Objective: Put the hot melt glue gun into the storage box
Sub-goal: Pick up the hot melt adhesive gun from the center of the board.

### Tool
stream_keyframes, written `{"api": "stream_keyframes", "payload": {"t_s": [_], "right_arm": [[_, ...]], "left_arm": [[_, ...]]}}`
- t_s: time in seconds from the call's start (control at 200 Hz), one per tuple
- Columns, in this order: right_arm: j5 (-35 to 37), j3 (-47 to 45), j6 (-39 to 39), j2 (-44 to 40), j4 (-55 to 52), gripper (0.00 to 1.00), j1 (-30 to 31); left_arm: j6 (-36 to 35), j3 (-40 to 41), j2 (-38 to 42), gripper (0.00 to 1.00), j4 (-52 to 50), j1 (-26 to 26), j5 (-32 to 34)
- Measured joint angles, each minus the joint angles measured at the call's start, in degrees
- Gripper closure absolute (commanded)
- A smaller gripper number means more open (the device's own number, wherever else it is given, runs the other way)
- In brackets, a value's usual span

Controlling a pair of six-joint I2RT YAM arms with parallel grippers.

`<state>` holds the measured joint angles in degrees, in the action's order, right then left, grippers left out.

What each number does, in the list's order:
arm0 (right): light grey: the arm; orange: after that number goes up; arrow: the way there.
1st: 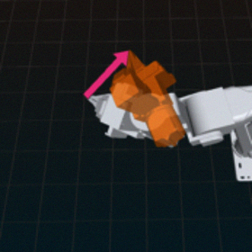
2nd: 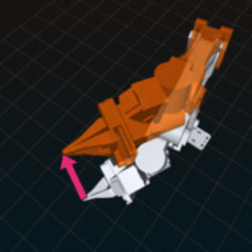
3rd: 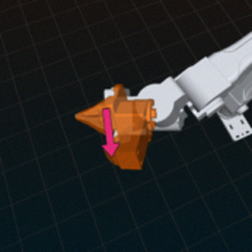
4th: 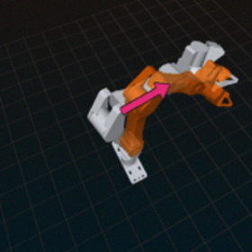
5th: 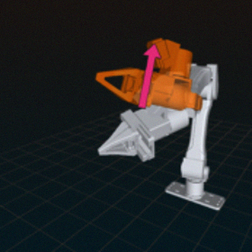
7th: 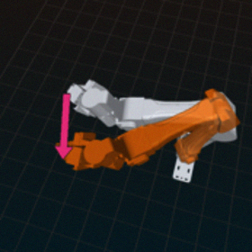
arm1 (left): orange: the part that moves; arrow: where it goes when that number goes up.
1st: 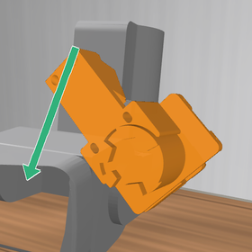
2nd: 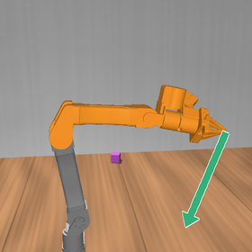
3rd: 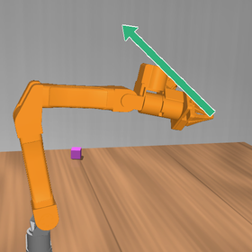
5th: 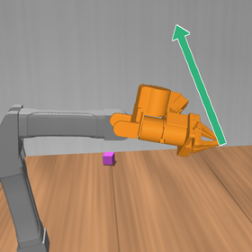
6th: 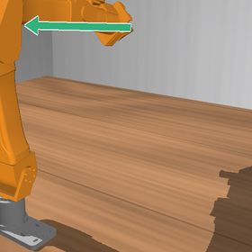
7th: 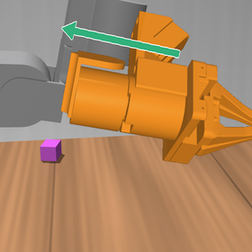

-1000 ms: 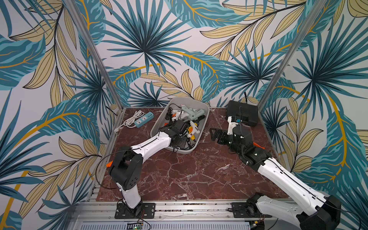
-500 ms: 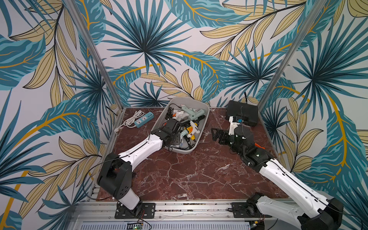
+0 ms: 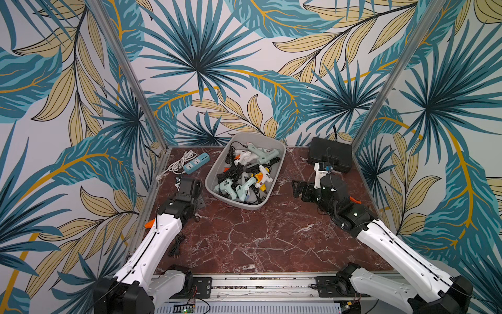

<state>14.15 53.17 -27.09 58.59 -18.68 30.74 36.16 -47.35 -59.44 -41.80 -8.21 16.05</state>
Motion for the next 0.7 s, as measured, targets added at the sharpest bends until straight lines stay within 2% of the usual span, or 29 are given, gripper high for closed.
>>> {"api": "stream_keyframes", "payload": {"t_s": [0.035,0.105,0.25,0.456,0.696], "right_arm": [[0.02,0.0,0.09,0.09,-0.35,0.01,0.0],[0.02,0.07,0.24,0.61,-0.79,0.01,0.0],[0.17,1.16,1.11,2.45,-1.9,0.01,0.0],[1.14,1.81,2.38,2.49,-3.48,0.01,0.0],[1.88,2.56,3.06,0.87,-4.81,0.0,0.0]], "left_arm": [[0.66,0.98,1.44,0.1,-0.98,1.38,0.02],[1.38,2.29,3.43,0.0,-2.69,4.79,0.24],[0.63,3.32,3.67,0.0,-4.48,11.06,0.61],[-2.86,3.34,-0.76,0.0,-3.72,20.9,-0.66],[-5.55,3.54,-5.09,0.0,1.36,26.14,-3.32]]}}
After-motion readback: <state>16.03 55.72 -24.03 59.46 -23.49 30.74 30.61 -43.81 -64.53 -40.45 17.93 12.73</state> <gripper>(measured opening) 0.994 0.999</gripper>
